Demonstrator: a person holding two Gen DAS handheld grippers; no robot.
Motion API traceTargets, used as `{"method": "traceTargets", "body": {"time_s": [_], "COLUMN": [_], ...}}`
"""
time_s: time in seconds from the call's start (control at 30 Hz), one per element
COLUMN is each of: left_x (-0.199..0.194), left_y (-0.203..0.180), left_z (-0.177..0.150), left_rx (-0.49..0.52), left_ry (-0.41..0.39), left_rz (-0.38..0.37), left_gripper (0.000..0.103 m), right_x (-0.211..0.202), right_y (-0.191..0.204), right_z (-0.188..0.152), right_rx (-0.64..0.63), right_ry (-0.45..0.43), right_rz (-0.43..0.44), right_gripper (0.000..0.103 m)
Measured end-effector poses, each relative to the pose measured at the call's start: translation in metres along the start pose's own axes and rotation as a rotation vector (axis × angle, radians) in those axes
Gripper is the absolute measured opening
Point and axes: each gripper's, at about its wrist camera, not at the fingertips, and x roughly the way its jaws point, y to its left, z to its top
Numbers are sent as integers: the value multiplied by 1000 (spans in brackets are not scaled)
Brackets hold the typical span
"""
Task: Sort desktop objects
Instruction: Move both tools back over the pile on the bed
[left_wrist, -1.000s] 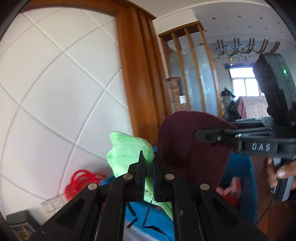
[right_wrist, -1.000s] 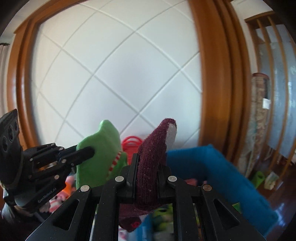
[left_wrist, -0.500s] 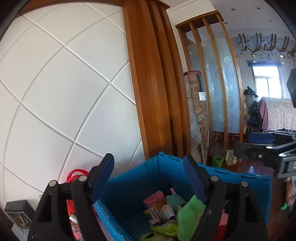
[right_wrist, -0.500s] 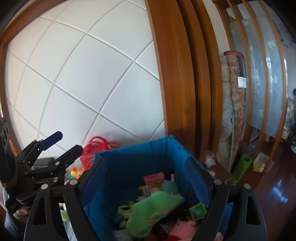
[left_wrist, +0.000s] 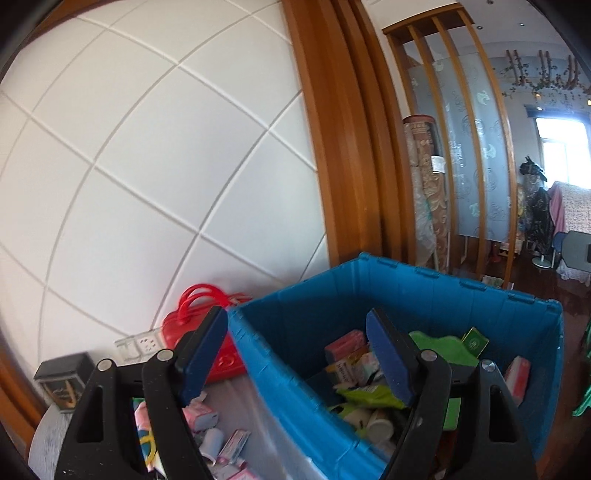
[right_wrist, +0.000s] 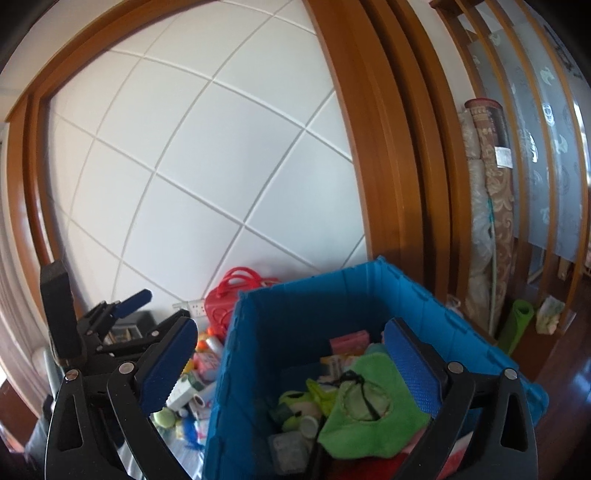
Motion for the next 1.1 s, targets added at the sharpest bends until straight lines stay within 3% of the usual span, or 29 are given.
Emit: {"method": "traceTargets", "body": {"time_s": [0.33,0.57,0.83,1.1], "left_x": [-65,-108,-124,-118], "left_y": [89,173,258,318], "left_z": [-70,-116,-166,-214], "left_rx": [-31,-31,-12,-36], "left_ry": [26,84,158,237], "left_rz": [198,363,491,585], "left_gripper": [77,77,77,77], "right_x": [4,17,53,112], "right_y": [72,152,231,264], "right_z": [-38,-68,-107,-139], "right_rx": [-4,-7,-12,-44], "right_ry": [16,89,179,272], "right_rz": [50,108,158,186], "right_gripper": [103,103,103,103]}}
